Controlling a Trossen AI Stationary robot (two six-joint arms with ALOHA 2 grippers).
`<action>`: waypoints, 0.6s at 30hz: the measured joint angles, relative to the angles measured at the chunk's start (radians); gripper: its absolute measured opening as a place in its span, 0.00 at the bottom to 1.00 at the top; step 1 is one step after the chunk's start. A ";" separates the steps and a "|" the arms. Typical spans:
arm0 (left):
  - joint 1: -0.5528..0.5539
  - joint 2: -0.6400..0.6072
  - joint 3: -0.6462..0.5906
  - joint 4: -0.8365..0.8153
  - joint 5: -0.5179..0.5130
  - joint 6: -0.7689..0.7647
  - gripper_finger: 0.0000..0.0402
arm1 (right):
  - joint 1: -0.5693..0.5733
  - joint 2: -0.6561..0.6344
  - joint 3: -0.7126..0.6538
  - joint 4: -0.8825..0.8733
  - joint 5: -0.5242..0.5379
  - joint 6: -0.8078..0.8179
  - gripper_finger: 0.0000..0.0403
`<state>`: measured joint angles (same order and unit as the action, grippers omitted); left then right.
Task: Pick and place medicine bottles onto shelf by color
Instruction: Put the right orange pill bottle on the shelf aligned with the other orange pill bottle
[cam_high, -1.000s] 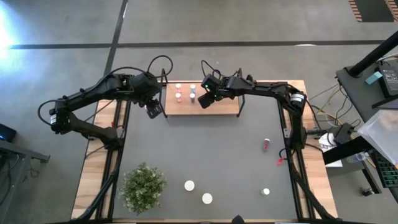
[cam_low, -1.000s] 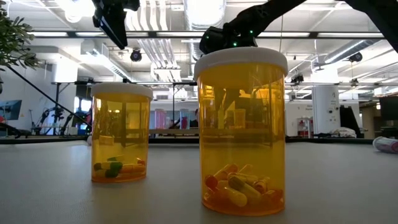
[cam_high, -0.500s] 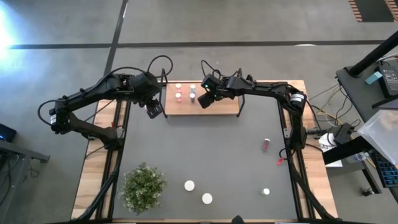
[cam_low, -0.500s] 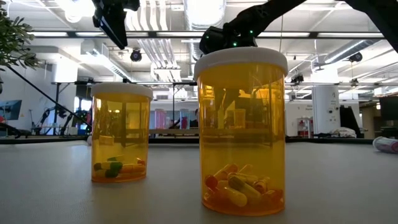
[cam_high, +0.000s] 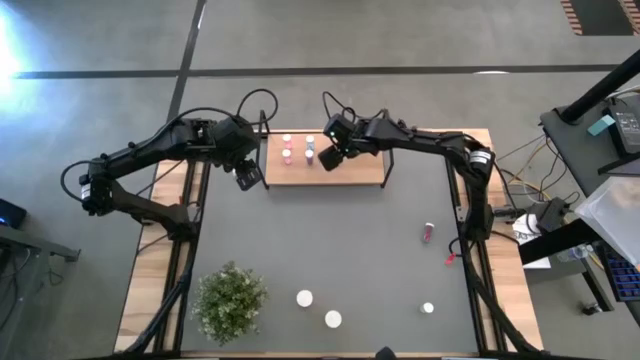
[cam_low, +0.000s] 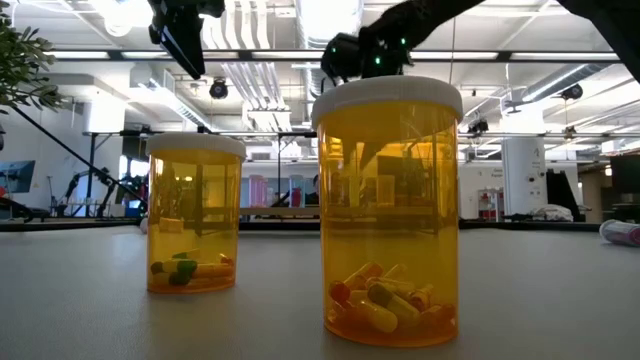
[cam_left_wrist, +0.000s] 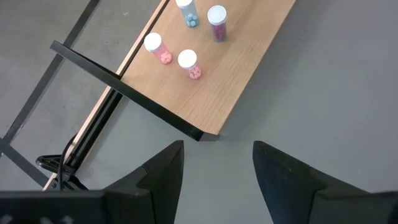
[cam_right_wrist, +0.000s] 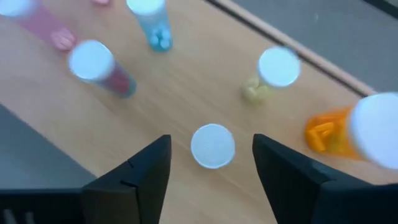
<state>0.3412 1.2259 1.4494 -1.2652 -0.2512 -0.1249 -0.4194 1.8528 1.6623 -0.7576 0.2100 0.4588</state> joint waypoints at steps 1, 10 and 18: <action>0.000 0.000 0.000 0.000 0.000 0.000 0.44 | 0.000 -0.002 0.022 -0.025 0.000 -0.005 0.55; 0.000 0.000 0.000 0.025 0.000 -0.002 0.44 | 0.024 -0.028 0.174 -0.311 0.003 -0.080 0.56; 0.000 -0.003 -0.023 0.026 0.000 -0.077 0.44 | 0.141 -0.135 0.138 -0.422 0.001 -0.165 0.54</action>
<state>0.3408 1.2229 1.4262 -1.2388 -0.2508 -0.2023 -0.2780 1.7182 1.8006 -1.1795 0.2108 0.2935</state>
